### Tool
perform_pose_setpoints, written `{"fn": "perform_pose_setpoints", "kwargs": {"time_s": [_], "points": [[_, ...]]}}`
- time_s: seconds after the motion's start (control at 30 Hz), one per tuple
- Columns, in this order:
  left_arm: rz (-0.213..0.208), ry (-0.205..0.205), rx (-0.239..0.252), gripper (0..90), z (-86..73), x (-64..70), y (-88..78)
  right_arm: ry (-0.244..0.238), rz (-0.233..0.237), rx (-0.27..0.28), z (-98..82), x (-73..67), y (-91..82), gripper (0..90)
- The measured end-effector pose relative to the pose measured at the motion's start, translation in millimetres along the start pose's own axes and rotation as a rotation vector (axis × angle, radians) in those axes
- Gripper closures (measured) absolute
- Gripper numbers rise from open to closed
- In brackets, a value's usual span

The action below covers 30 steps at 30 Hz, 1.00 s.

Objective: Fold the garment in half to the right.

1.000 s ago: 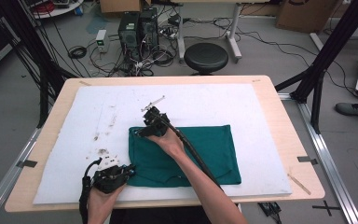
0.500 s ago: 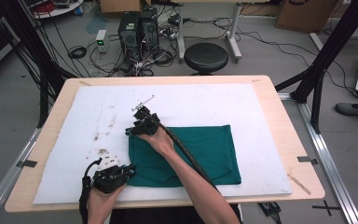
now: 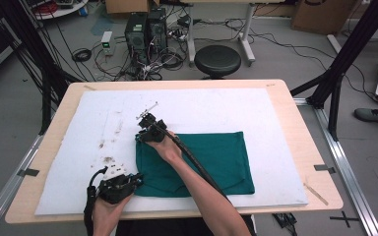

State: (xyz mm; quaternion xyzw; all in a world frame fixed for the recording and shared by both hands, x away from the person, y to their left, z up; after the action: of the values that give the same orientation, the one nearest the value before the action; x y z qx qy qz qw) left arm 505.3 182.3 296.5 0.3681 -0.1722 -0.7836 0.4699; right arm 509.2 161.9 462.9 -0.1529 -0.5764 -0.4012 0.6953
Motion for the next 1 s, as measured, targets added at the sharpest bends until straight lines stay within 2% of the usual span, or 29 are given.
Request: {"fn": "perform_pose_setpoints", "kwargs": {"time_s": [0.17, 0.23, 0.3, 0.43, 0.53, 0.63, 0.73, 0.87, 1.0], "points": [[0.006, 0.013, 0.012, 84.6, 0.5, 0.6, -2.2, -0.007, -0.006, 0.001, 0.9, -0.1, -1.1, 84.2], [-0.017, 0.003, 0.024, 84.7, 1.9, 1.7, -5.5, -0.015, -0.003, -0.002, 1.6, -1.1, -1.9, 85.0], [-0.029, 0.002, 0.039, 84.7, 4.3, 2.2, -9.7, -0.004, 0.01, 0.006, 4.3, -2.8, -4.1, 85.2], [-0.038, 0.011, 0.056, 84.7, 9.6, 2.9, -18.2, 0.001, 0.029, 0.031, 11.2, -4.3, -7.7, 85.3], [-0.061, 0.001, 0.089, 84.7, 17.7, -1.2, -34.2, -0.006, 0.044, 0.064, 24.6, -9.7, -13.5, 85.3], [-0.062, -0.002, 0.1, 84.7, 20.0, -6.8, -44.1, -0.006, 0.059, 0.092, 35.4, -13.4, -16.9, 85.3], [-0.09, -0.015, 0.105, 84.7, 21.3, -10.3, -52.8, -0.012, 0.073, 0.115, 44.9, -18.2, -19.6, 85.3], [-0.108, -0.015, 0.111, 84.6, 21.7, -7.3, -54.9, -0.023, 0.084, 0.118, 47.7, -22.6, -20.2, 85.2], [-0.122, 0.0, 0.113, 84.7, 21.1, 1.1, -50.4, -0.009, 0.111, 0.121, 44.7, -23.8, -22.9, 85.3]]}}
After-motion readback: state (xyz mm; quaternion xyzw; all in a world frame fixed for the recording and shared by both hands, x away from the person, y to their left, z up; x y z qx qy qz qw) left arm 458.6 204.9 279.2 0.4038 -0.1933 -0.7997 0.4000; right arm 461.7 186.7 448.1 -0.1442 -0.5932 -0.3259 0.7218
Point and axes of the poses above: each handheld gripper's, and its own axes: y roughly forward along the jaws, z roughly out of its top, x roughly to its right, the point moved 10 cm from there along y, roughly forward along the jaws, and after that the axes turned 12 degrees about -y, right-handed, at the moved point
